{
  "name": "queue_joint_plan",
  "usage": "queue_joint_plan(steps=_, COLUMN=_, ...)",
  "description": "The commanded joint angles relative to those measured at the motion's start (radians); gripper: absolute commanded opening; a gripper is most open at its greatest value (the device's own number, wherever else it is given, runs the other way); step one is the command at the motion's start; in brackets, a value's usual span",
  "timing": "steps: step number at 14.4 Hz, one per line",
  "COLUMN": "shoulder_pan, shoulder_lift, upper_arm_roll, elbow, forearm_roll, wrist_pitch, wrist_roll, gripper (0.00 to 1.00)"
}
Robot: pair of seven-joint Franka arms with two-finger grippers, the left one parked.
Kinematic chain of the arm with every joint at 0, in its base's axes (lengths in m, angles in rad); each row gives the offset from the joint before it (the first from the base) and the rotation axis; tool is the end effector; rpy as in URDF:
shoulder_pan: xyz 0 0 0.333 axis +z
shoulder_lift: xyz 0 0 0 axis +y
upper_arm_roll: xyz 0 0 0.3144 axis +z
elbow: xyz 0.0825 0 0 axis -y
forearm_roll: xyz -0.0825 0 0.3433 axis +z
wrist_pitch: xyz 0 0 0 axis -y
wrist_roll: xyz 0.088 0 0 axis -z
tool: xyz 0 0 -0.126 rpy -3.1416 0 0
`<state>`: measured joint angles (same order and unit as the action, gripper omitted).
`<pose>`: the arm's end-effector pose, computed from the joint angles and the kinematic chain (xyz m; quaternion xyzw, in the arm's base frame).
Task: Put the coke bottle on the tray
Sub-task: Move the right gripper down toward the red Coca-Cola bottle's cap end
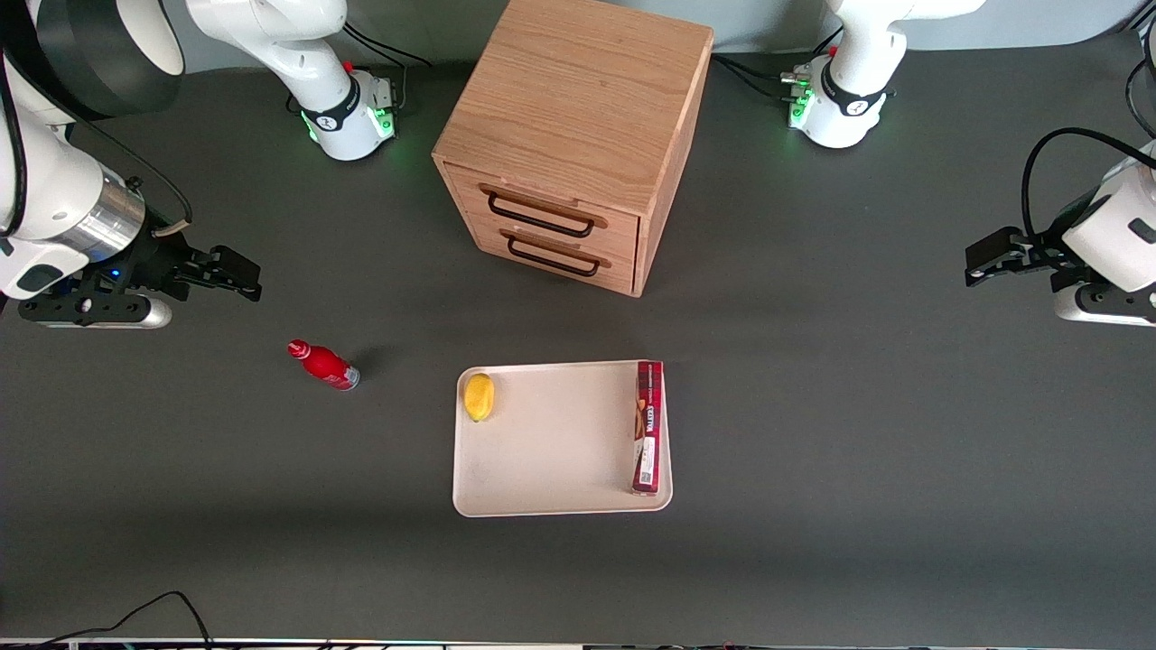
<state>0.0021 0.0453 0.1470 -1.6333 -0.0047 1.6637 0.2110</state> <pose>0.5272 0.0770 0.5614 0.9995 -0.0308 -0.0073 0.0003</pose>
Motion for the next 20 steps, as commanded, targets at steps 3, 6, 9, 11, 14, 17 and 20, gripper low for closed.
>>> queue_joint_plan(steps=3, shoulder_pan=0.009, shoulder_lift=0.010, upper_arm_roll=-0.020, elbow=0.044, forearm_roll=0.047, wrist_pitch=-0.033, wrist_roll=-0.022, gripper=1.00)
queue_joint_plan(steps=6, shoulder_pan=-0.002, shoulder_lift=0.021, upper_arm_roll=-0.021, elbow=0.056, forearm_roll=0.061, wrist_pitch=-0.045, wrist_roll=-0.015, gripper=1.00)
queue_joint_plan(steps=9, shoulder_pan=-0.040, shoulder_lift=0.016, upper_arm_roll=-0.021, elbow=0.012, forearm_roll=0.081, wrist_pitch=-0.070, wrist_roll=-0.044, gripper=1.00)
queue_joint_plan(steps=11, shoulder_pan=-0.065, shoulder_lift=0.002, upper_arm_roll=-0.021, elbow=-0.057, forearm_roll=0.081, wrist_pitch=-0.036, wrist_roll=-0.110, gripper=1.00)
queue_joint_plan(steps=14, shoulder_pan=-0.070, shoulder_lift=-0.037, upper_arm_roll=-0.017, elbow=-0.224, forearm_roll=0.081, wrist_pitch=0.126, wrist_roll=-0.121, gripper=1.00)
queue_joint_plan(steps=17, shoulder_pan=-0.070, shoulder_lift=-0.077, upper_arm_roll=-0.011, elbow=-0.408, forearm_roll=0.081, wrist_pitch=0.318, wrist_roll=-0.160, gripper=1.00)
queue_joint_plan(steps=20, shoulder_pan=-0.068, shoulder_lift=-0.084, upper_arm_roll=-0.003, elbow=-0.549, forearm_roll=0.078, wrist_pitch=0.517, wrist_roll=-0.179, gripper=1.00)
